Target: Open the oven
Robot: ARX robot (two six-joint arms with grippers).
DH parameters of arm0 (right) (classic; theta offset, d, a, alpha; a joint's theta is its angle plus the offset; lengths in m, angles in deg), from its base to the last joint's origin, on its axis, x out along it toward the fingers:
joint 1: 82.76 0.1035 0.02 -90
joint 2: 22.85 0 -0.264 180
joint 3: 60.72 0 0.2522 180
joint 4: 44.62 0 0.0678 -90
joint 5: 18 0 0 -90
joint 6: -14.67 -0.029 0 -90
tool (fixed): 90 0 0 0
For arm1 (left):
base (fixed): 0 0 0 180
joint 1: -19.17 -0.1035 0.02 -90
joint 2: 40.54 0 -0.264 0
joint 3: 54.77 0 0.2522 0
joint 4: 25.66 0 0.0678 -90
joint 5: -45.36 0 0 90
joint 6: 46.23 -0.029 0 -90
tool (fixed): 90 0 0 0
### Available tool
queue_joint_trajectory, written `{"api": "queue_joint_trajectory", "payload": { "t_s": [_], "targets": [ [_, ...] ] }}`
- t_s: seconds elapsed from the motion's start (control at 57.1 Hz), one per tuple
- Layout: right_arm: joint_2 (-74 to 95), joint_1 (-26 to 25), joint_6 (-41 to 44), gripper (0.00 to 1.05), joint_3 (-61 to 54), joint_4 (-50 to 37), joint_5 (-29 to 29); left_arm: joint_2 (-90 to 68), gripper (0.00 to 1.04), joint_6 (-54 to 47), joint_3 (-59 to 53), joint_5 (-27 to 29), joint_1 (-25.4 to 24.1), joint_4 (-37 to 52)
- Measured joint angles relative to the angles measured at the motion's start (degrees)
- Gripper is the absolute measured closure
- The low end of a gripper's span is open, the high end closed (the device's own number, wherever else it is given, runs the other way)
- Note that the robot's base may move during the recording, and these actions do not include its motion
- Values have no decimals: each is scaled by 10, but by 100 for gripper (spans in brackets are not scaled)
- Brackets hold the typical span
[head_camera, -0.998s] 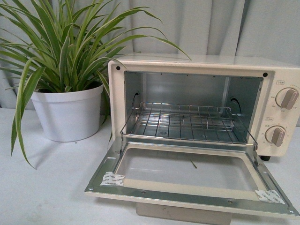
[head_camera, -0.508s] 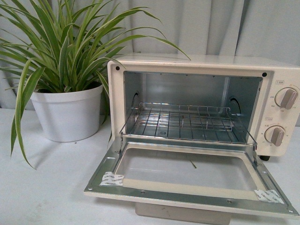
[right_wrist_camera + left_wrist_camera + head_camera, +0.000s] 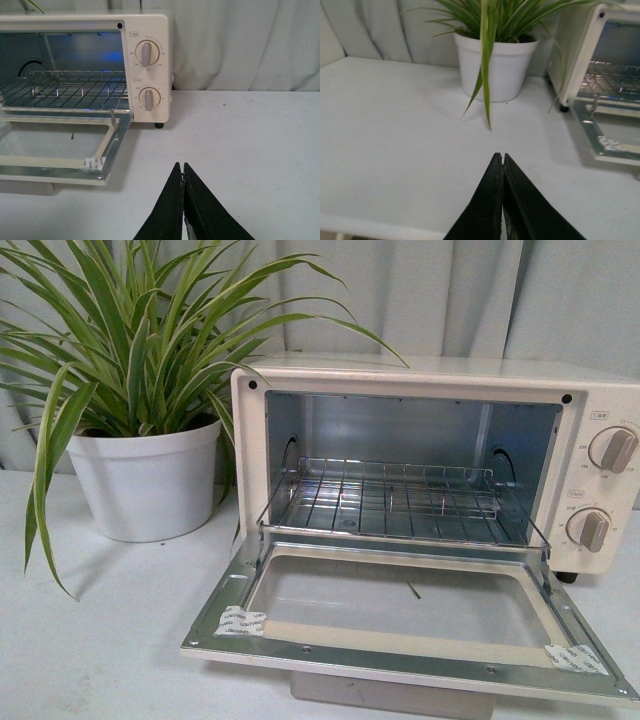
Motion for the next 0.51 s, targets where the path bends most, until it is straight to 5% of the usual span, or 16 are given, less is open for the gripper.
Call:
{"api": "queue_joint_trajectory", "payload": {
  "t_s": [0.333,0.368,0.508],
  "targets": [
    [0,0,0,104,0,0,-1,2,100,0,0,-7,-2,0],
    [0,0,1,103,0,0,-1,2,90,0,0,-7,-2,0],
    [0,0,1,70,0,0,-1,2,56,0,0,-7,-2,0]
  ]
}}
